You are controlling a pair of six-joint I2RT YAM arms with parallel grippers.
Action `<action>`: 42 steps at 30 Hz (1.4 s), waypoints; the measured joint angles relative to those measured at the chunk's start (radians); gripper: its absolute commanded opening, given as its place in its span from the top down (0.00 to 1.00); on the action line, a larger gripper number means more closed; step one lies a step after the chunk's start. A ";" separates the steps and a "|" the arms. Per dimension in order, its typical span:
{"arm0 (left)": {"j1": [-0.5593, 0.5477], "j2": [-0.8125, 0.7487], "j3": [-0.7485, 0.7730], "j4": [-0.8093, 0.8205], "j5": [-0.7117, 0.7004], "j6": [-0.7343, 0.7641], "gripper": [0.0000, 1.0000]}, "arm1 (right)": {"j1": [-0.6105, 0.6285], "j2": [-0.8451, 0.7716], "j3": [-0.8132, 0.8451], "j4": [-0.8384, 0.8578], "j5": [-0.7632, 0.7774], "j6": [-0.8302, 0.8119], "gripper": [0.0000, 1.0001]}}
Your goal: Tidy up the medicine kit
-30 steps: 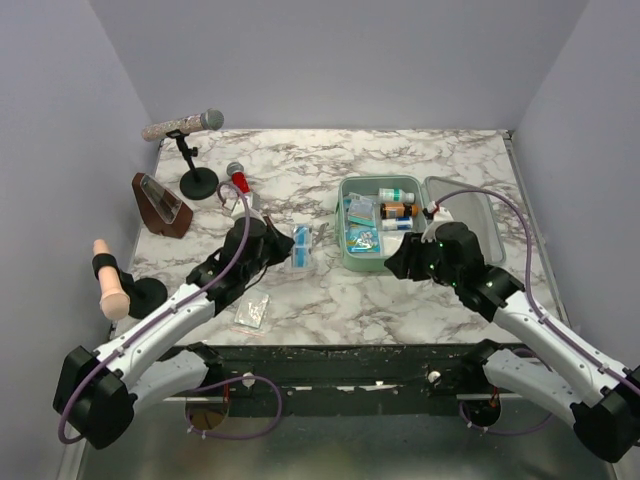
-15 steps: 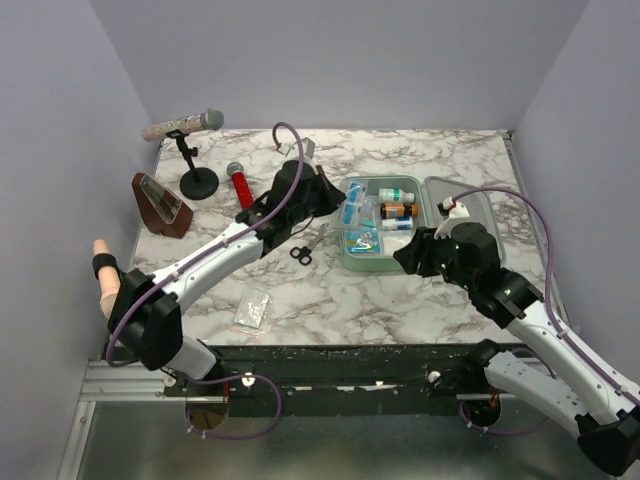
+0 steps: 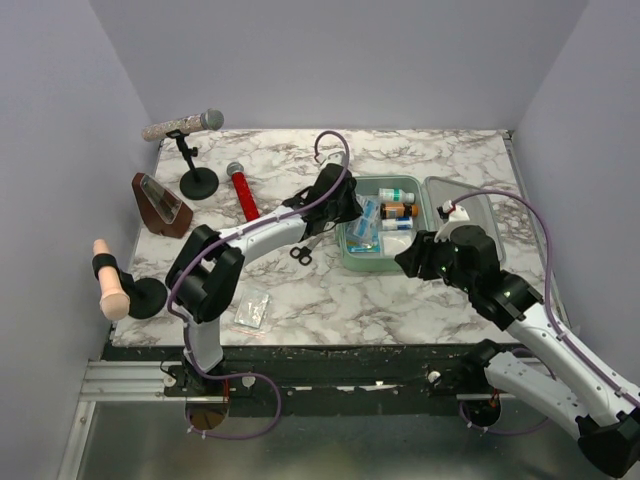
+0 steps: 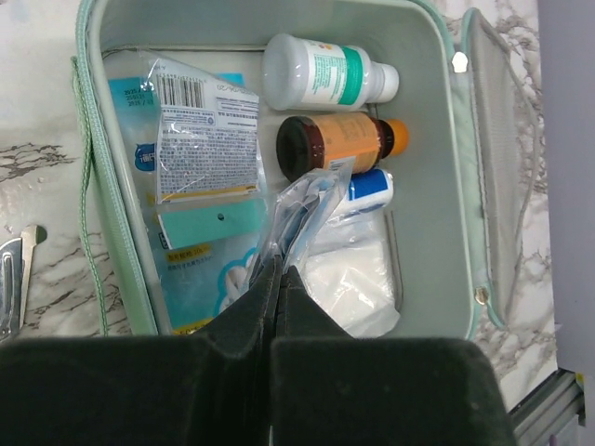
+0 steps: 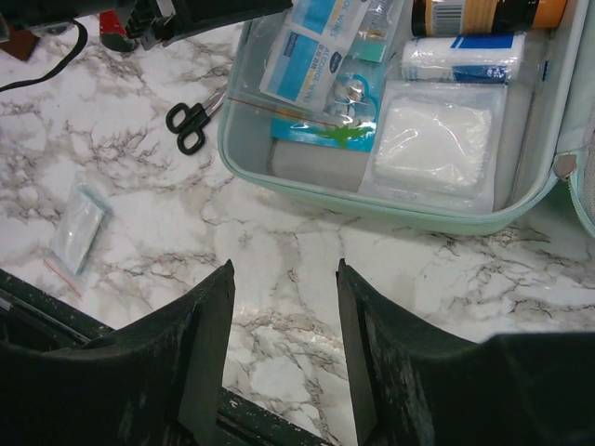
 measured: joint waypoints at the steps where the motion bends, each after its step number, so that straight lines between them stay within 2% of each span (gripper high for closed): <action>1: 0.001 0.013 0.005 0.000 -0.001 0.000 1.00 | 0.000 0.002 -0.002 -0.003 0.001 0.000 0.43; 11: 0.001 0.067 -0.007 0.001 -0.041 -0.019 0.98 | 0.000 0.016 -0.002 -0.008 0.006 0.000 0.43; 15: 0.001 0.067 -0.042 -0.001 -0.060 -0.031 0.60 | 0.000 0.023 -0.002 -0.007 0.007 0.000 0.43; 17: 0.001 0.062 -0.056 0.011 -0.060 -0.043 0.46 | 0.000 0.028 -0.002 -0.007 0.007 0.000 0.43; 18: 0.001 0.055 -0.058 0.017 -0.060 -0.045 0.40 | 0.000 0.029 -0.002 -0.007 0.007 0.000 0.43; 22: -0.006 0.002 -0.070 0.002 -0.060 -0.040 0.28 | 0.000 0.029 -0.002 -0.007 0.007 0.000 0.44; 28: -0.003 -0.116 -0.090 -0.061 -0.069 -0.021 0.17 | 0.000 0.029 -0.002 -0.007 0.007 0.000 0.43; 33: 0.013 -0.304 -0.156 -0.097 -0.129 0.005 0.20 | 0.000 0.028 -0.002 -0.007 0.008 0.000 0.43; 35: 0.052 -0.344 -0.182 -0.108 -0.137 0.012 0.21 | 0.000 0.029 -0.002 -0.007 0.008 0.000 0.43; 39: 0.136 -0.315 -0.229 -0.144 -0.150 0.048 0.22 | 0.000 0.029 -0.002 -0.007 0.008 0.000 0.43; 42: 0.148 -0.233 -0.241 -0.197 -0.156 0.089 0.22 | 0.000 0.029 -0.002 -0.007 0.008 0.000 0.44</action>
